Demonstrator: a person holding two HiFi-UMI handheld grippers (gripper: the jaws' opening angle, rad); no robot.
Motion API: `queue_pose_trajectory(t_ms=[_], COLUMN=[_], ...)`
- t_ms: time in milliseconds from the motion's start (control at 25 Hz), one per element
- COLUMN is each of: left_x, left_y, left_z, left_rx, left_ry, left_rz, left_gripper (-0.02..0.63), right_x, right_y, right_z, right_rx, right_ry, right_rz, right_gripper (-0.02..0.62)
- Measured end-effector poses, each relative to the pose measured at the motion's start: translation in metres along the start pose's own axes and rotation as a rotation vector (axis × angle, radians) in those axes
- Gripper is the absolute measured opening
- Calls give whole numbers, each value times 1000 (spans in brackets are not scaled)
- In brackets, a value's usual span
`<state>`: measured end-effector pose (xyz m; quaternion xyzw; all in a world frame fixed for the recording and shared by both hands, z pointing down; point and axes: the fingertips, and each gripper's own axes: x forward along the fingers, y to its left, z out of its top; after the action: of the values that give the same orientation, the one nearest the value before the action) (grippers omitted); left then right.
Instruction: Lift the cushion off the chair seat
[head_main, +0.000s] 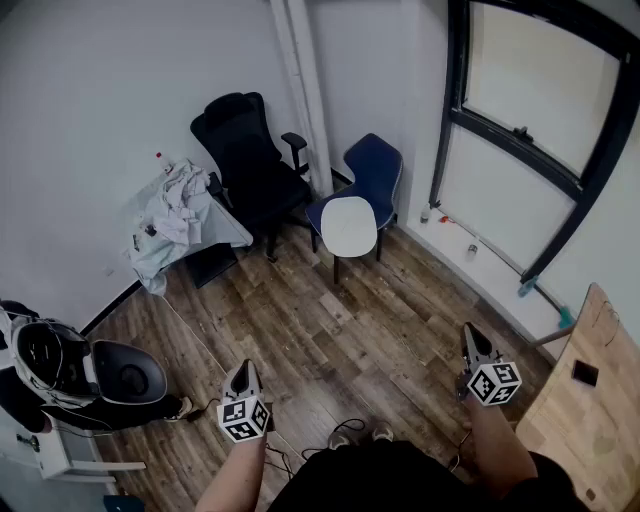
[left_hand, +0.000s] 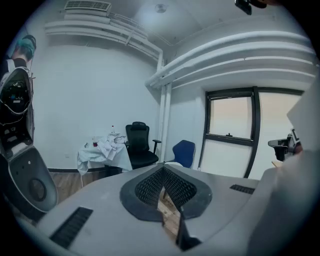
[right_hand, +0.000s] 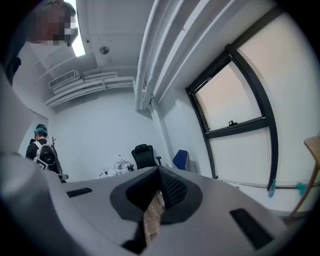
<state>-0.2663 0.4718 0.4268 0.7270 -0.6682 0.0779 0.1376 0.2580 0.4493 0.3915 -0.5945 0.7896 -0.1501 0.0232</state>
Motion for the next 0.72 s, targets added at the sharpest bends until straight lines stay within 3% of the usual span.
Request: queue_pose_trajectory(t_ms=[320,720], left_x=[3,-6], left_y=[-22,-31], left_z=[15,13], left_rx=[-29,-10], left_ry=[-45,-33], left_rz=[-45,-4], left_gripper=[5,5], right_x=[-11,4], right_y=[-19,-45], right_z=[-8,2], right_rx=[24,-32], right_ry=[2,-22], right_rz=[-2,-18], right_gripper=[12,12])
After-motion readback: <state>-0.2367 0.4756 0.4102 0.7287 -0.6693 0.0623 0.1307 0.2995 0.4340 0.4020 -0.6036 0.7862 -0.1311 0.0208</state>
